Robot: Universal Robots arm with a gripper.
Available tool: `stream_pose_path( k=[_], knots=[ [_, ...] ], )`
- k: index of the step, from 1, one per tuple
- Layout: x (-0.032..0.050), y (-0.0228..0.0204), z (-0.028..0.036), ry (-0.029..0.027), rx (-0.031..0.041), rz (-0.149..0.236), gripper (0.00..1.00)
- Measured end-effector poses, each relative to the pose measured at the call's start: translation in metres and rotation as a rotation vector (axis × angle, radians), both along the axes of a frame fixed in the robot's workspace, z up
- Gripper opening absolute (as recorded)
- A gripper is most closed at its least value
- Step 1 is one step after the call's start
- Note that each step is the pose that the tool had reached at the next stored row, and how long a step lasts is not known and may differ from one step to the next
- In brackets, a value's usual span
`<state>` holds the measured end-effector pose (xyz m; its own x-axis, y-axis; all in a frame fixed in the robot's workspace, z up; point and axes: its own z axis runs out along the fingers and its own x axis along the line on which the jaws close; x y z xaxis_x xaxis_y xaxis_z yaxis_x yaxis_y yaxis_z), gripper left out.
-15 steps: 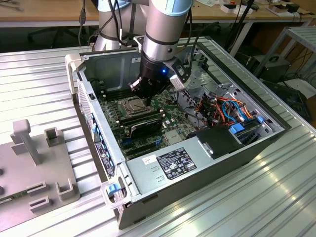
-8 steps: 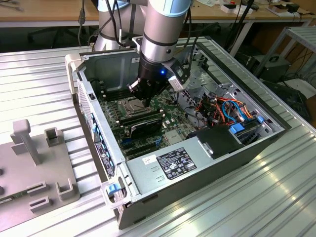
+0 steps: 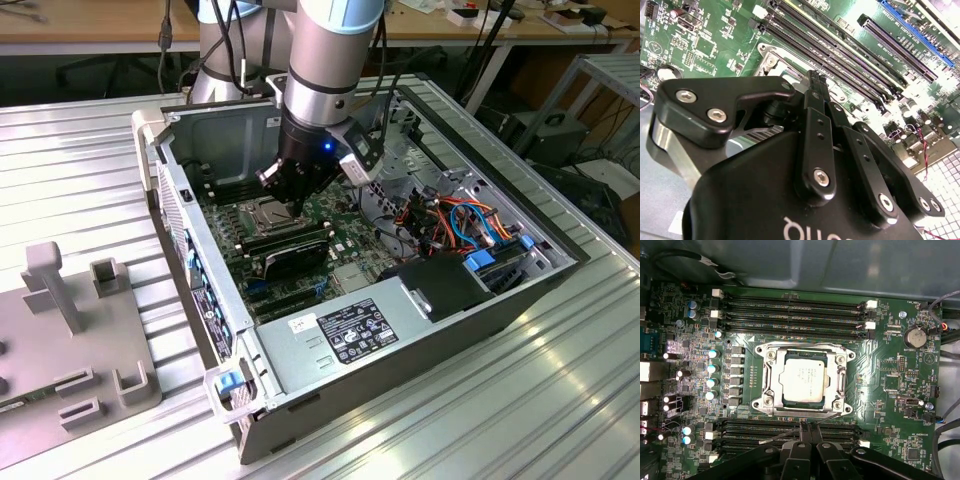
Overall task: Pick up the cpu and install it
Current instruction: 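Install the second cpu locking lever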
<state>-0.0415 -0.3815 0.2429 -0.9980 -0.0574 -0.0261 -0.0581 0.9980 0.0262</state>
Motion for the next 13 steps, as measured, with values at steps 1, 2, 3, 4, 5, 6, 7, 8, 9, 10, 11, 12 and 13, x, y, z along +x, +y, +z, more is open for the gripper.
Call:
stream_pose_path(
  k=[1, 2, 3, 4, 5, 6, 7, 8, 9, 10, 11, 12, 13],
  knots=[
    [-0.0002, 0.0, 0.0, 0.0, 0.0, 0.0, 0.11],
    [-0.0004, 0.0, 0.0, 0.0, 0.0001, 0.0, 0.11],
    [-0.0006, 0.0, 0.0, 0.0, 0.0001, 0.0, 0.11],
    [-0.001, 0.0, 0.0, 0.0, 0.0, 0.0, 0.11],
    [-0.0017, 0.0, 0.0, -0.0001, 0.0, 0.0, 0.11],
    [-0.0024, 0.0, 0.0, 0.0, 0.0, 0.0, 0.11],
    [-0.0028, 0.0, 0.0, 0.0, 0.0, 0.0, 0.11],
    [-0.0033, 0.0, 0.0, 0.0, -0.0001, 0.0, 0.11],
    [-0.0041, 0.0, 0.0, 0.0, 0.0001, 0.0, 0.11],
    [-0.0052, 0.0, 0.0, 0.0, 0.0001, 0.0, 0.11],
    [-0.0056, 0.0, 0.0, -0.0001, 0.0, 0.0, 0.11],
    [-0.0056, 0.0, 0.0, 0.0, 0.0001, 0.0, 0.11],
    [-0.0056, 0.0, 0.0, 0.0, -0.0001, 0.0, 0.11]
  ],
)
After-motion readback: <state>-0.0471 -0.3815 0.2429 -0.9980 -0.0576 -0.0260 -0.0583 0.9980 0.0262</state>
